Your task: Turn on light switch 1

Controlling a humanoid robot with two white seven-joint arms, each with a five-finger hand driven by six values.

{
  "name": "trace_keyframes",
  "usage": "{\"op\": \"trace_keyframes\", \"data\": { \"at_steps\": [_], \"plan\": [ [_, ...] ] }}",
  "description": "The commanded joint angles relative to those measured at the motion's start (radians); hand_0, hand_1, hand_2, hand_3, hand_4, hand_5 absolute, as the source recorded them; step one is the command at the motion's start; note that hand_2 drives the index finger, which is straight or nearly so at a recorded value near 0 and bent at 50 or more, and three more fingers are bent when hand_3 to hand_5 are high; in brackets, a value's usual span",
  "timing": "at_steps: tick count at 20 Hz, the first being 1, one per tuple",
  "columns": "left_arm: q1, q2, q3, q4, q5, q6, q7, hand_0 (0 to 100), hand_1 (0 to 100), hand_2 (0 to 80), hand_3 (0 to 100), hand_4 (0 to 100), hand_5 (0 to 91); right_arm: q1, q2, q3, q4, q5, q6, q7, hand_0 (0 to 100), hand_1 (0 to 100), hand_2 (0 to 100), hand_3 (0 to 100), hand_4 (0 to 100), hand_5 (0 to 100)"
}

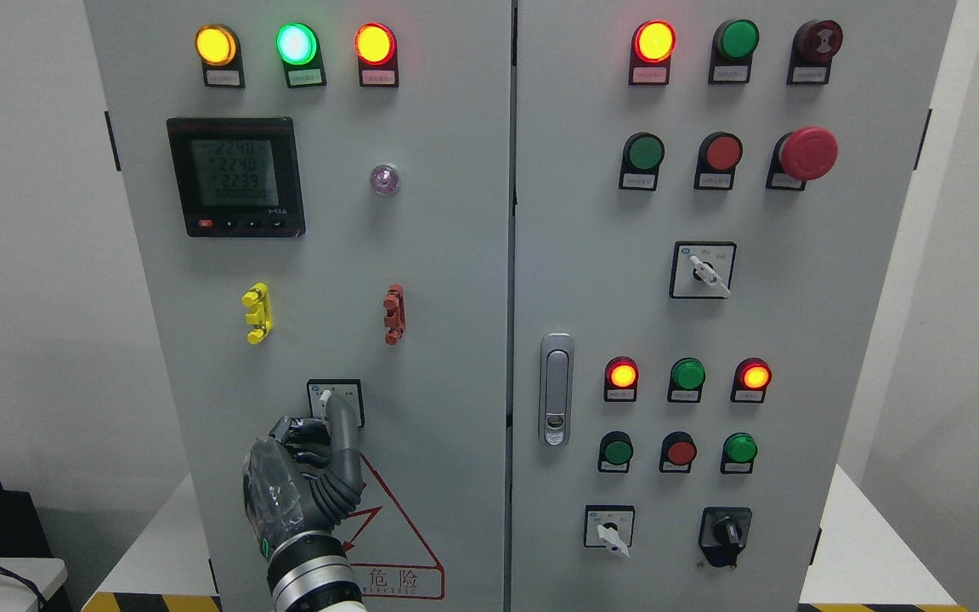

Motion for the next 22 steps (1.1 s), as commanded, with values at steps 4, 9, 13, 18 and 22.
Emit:
{"op": "trace_keyframes", "data": {
  "at_steps": [4,9,13,18,22],
  "plan": [
    [-0.001,0.0,0.001,0.0,0.013,-0.008,0.007,51,22,61.3,62,77,72.5,0.0,0.0,0.0,0.001,-0.018,0.0,0.003,12,39,0,0,0,0],
    [-0.001,0.0,0.001,0.0,0.013,-0.009,0.007,54,16,61.8,63,78,72.7,0.0,0.0,0.0,-0.001,-0.018,0.0,0.003,12,39,0,0,0,0],
    [-0.001,0.0,0.001,0.0,0.015,-0.011,0.007,55,15,62.7,63,78,72.9,0.0,0.0,0.0,-0.001,-0.017,0.0,0.003,12,39,0,0,0,0],
    [-0.003,0.0,0.001,0.0,0.016,-0.015,0.006,58,11,63.1,64,78,72.9,0.0,0.0,0.0,-0.001,-0.018,0.0,0.003,12,39,0,0,0,0],
    [-0.001,0.0,0.001,0.0,0.031,-0.015,0.007,48,9,63.3,64,78,73.0,0.0,0.0,0.0,0.001,-0.018,0.0,0.003,12,39,0,0,0,0]
  ]
}}
